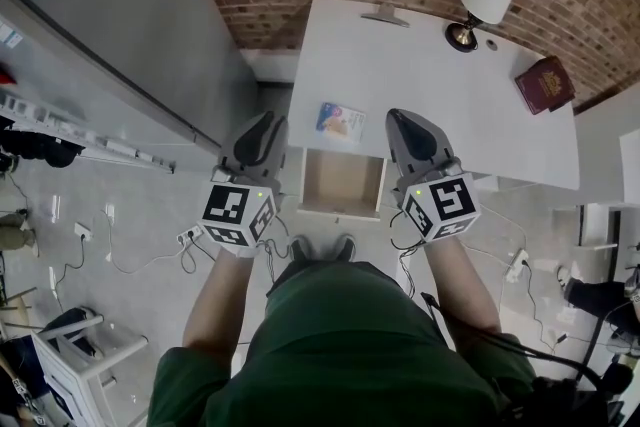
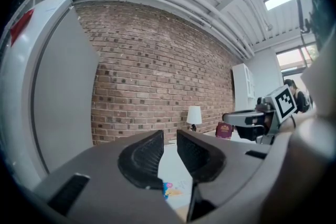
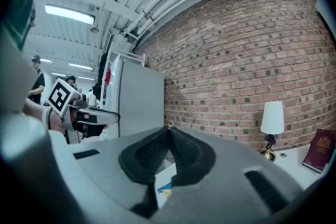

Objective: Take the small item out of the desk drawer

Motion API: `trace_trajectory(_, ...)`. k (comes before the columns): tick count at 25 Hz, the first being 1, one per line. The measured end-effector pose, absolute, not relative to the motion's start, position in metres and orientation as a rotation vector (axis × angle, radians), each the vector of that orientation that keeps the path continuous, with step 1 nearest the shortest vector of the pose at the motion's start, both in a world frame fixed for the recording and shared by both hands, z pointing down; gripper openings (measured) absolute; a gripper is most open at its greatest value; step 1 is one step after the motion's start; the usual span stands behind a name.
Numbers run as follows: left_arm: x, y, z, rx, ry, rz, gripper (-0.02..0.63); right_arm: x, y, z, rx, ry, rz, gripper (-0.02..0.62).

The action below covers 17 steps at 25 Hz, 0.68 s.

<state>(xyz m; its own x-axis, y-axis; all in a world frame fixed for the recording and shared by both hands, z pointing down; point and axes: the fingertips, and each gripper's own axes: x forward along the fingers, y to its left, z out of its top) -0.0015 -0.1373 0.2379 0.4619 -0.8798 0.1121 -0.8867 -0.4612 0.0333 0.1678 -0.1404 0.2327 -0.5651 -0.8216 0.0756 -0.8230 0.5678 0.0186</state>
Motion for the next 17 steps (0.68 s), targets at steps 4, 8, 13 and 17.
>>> trace_trajectory(4, 0.0, -0.139, 0.24, 2.605, -1.583, 0.131, 0.072, 0.169, -0.142, 0.234, 1.419, -2.717, 0.034, 0.002)
trace_trajectory(8, 0.004, -0.141, 0.242, 2.602, -1.584, 0.136, 0.072, 0.172, -0.143, 0.235, 1.408, -2.719, 0.032, 0.002)
trace_trajectory(13, 0.008, -0.145, 0.247, 2.594, -1.587, 0.147, 0.072, 0.178, -0.145, 0.238, 1.411, -2.721, 0.039, 0.002)
trace_trajectory(17, 0.014, -0.149, 0.251, 2.591, -1.582, 0.152, 0.072, 0.185, -0.149, 0.24, 1.417, -2.715, 0.041, 0.002)
